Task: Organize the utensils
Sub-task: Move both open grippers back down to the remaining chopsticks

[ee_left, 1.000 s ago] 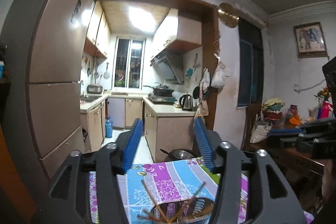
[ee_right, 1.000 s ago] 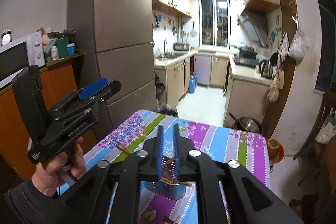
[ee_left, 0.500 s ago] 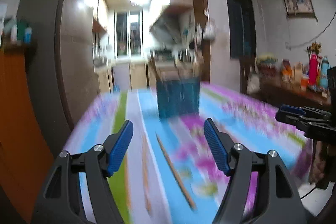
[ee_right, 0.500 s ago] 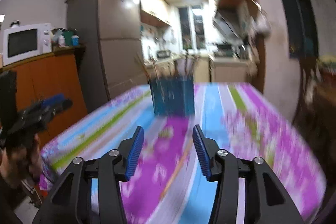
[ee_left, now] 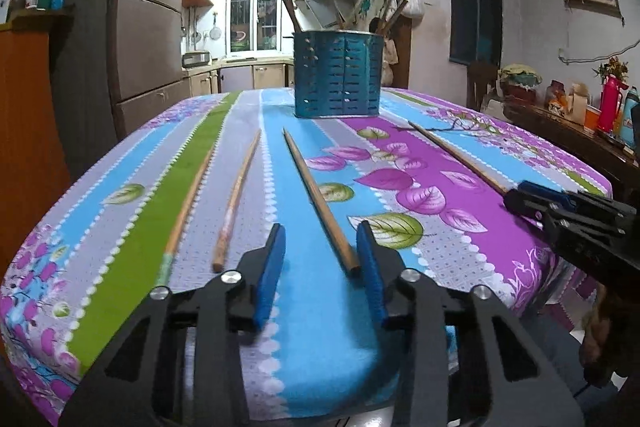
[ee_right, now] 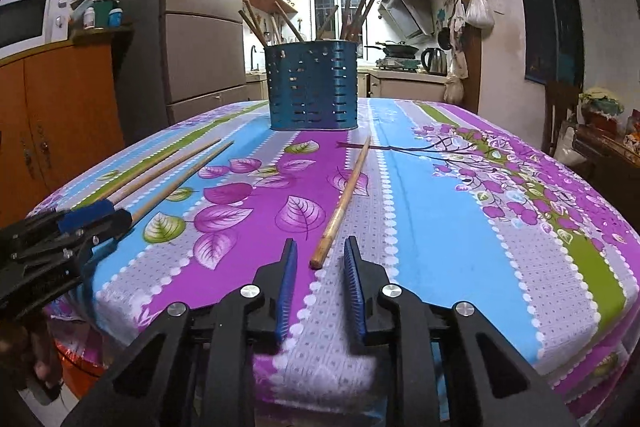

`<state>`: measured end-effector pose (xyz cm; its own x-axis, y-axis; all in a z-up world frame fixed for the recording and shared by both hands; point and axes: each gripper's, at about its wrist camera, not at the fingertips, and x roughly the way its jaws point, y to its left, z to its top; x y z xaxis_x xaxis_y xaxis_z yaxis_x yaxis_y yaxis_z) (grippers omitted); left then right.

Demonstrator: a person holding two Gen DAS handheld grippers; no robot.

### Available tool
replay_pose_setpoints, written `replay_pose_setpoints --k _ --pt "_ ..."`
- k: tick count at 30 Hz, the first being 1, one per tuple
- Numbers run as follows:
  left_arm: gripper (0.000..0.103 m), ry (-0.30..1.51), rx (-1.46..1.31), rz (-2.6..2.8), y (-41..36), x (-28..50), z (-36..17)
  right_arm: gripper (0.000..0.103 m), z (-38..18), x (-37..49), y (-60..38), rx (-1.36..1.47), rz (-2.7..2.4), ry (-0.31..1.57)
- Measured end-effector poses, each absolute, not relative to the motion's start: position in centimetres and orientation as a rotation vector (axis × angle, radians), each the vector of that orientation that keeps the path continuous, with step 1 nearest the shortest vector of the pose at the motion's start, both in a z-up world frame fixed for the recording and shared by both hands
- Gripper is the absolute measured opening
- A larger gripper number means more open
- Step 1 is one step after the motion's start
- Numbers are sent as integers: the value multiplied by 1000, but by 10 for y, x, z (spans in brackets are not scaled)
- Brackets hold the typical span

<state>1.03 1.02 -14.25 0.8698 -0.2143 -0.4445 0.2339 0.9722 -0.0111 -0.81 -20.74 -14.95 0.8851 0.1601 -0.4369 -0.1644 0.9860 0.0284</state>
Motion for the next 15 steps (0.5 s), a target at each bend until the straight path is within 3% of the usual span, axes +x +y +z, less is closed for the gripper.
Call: replay_pose_setpoints --k 15 --pt "34 413 44 -214 -4 -8 -152 19 -153 -4 -208 8 167 447"
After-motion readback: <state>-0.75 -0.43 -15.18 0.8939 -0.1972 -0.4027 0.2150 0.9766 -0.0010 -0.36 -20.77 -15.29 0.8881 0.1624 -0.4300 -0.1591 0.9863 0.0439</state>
